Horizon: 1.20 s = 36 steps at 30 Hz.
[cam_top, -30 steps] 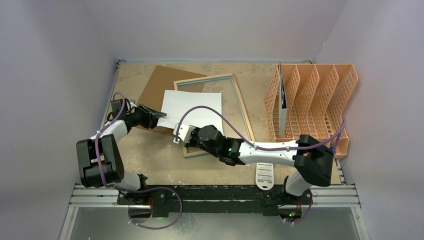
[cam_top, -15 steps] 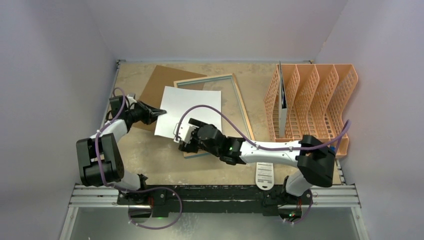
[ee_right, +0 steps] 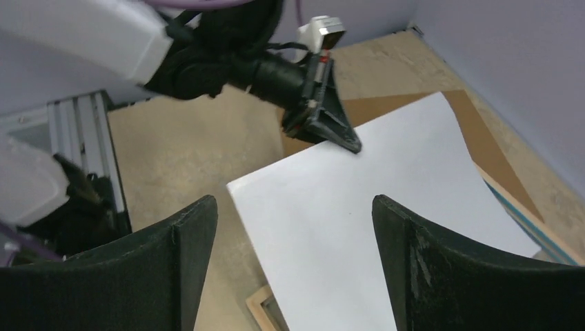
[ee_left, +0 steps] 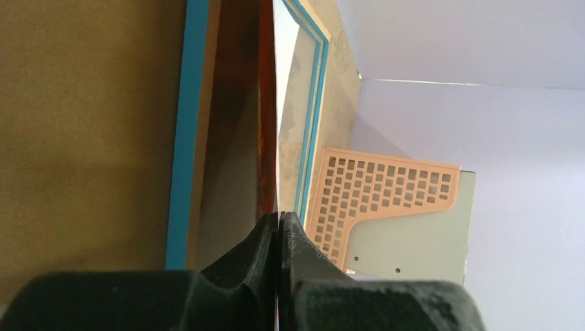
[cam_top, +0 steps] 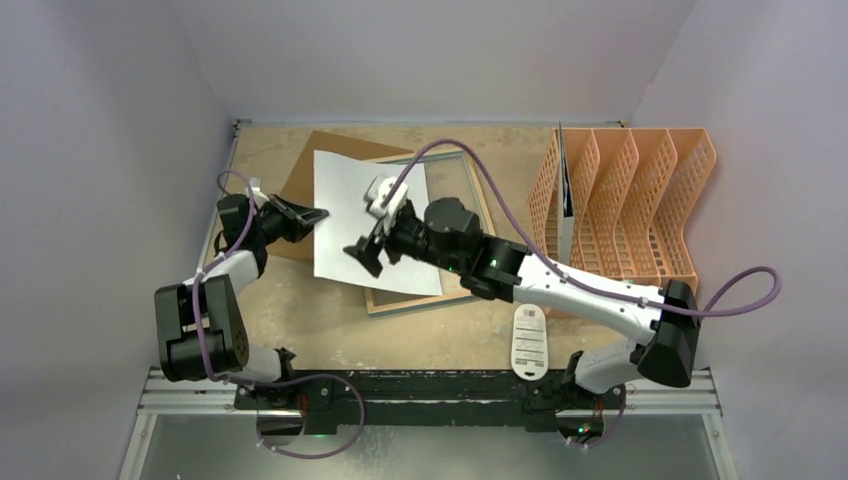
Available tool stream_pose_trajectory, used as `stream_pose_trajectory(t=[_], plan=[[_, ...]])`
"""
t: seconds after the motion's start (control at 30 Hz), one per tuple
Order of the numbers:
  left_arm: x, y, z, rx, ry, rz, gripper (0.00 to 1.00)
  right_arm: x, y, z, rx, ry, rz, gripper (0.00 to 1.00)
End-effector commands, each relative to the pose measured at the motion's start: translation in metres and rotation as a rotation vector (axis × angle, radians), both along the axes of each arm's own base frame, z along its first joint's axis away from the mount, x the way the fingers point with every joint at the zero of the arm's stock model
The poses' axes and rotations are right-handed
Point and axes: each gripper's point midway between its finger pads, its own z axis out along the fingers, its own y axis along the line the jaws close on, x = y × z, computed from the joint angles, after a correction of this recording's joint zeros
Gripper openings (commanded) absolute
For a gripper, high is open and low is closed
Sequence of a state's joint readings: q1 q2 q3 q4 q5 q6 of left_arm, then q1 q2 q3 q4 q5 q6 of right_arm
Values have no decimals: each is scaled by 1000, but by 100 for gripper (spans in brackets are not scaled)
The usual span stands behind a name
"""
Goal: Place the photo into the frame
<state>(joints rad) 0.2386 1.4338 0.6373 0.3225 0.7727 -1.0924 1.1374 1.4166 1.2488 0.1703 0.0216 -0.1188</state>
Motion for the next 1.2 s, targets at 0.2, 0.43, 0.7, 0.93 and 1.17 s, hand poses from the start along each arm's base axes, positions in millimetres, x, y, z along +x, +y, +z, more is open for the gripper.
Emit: stream_pose_trajectory(t=[0.2,0.43,0.7,0.93,1.17], plan=[[0,-13,1,54,-104,84,0,97,-29,-18,202,483,-403,78],[17,-41,14,-12,-154,73,0,106,-38,-27,238,573,-487,79],[25,-95,11,-40,-165,-26,0,113,-49,-38,252,611,-580,77],[35,-118,-3,-58,-144,-22,0,115,-57,-43,229,595,-618,77],[44,-107,11,-23,-198,82,0,117,-60,-45,223,579,-635,77]])
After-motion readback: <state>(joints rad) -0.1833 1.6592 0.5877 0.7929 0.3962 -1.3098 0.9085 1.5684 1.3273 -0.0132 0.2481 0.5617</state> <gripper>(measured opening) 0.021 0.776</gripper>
